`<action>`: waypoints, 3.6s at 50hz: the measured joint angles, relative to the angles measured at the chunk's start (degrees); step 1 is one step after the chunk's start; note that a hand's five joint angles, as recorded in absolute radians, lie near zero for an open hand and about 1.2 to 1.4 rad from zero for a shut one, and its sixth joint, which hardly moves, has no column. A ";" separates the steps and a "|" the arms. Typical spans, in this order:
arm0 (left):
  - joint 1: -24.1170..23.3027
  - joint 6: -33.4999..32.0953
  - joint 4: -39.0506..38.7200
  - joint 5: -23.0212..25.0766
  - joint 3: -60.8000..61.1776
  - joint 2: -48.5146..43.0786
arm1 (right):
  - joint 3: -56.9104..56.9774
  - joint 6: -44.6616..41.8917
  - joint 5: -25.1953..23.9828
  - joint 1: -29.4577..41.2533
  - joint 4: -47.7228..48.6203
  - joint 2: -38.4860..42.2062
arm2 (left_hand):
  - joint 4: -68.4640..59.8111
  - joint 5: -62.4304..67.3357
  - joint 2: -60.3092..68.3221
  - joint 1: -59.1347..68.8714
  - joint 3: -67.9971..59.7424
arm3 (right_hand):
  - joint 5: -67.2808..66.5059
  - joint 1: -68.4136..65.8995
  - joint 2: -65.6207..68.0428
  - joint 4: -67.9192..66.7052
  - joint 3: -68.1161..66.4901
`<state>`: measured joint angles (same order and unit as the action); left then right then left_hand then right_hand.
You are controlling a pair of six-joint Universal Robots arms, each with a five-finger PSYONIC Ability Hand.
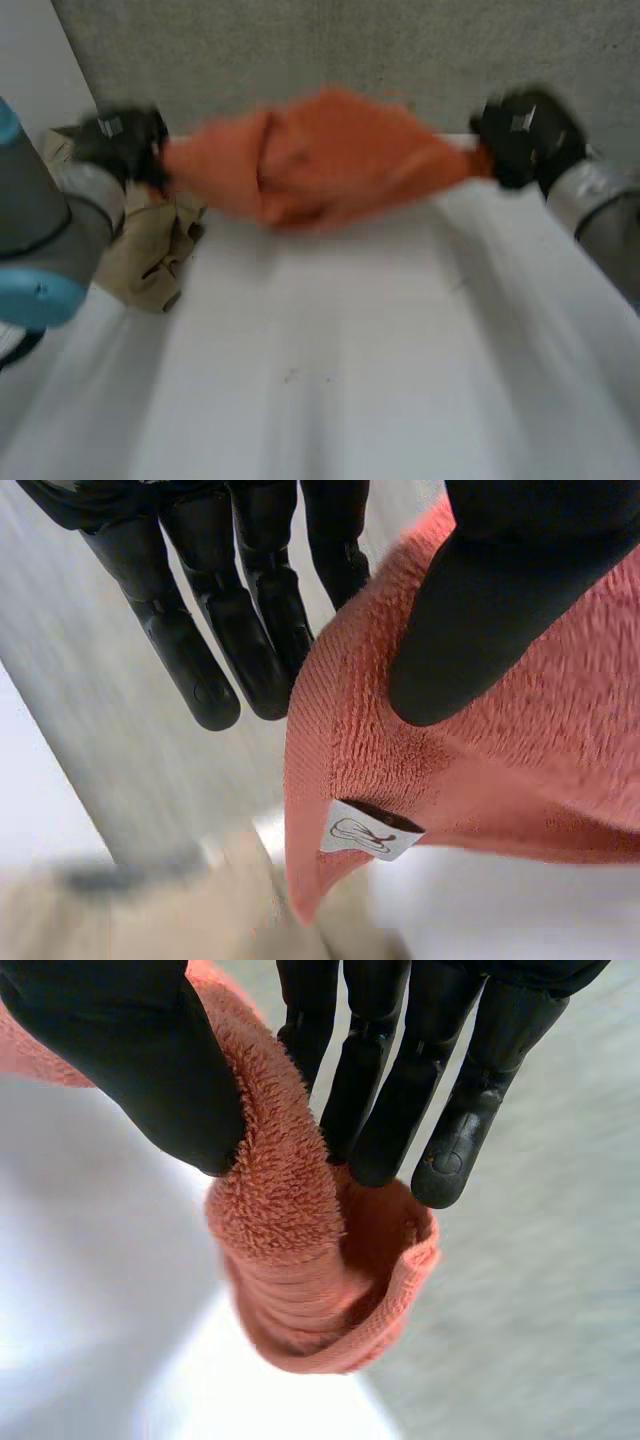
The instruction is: Fold the laundry.
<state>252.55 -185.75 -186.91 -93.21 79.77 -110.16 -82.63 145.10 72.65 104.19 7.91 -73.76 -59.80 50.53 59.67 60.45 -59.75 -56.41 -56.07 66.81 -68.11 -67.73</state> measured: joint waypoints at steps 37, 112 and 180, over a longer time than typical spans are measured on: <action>2.79 9.65 7.98 8.44 8.68 19.48 | 2.61 -6.57 4.91 -1.08 -18.36 -12.84 | -1.85 0.36 2.04 0.11 -1.98 | 0.00 0.00 0.00 -0.01 0.00; -5.97 0.73 2.11 2.22 16.79 10.55 | 3.88 -8.14 15.24 -0.25 -16.55 -2.10 | -8.77 5.07 8.46 5.09 -8.31 | 0.00 0.00 0.01 -0.01 0.00; 0.69 -17.64 -8.53 13.81 12.40 -6.28 | 9.49 -8.70 17.73 1.20 -10.42 16.61 | 29.74 -30.48 -29.98 -30.62 30.04 | -0.02 0.00 0.02 -0.03 0.00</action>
<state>253.24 -203.39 -195.45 -79.40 92.17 -116.44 -73.14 136.40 90.38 105.39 -2.51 -57.15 -30.06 20.05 29.69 29.83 -29.71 -56.43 -56.07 66.83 -68.14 -67.73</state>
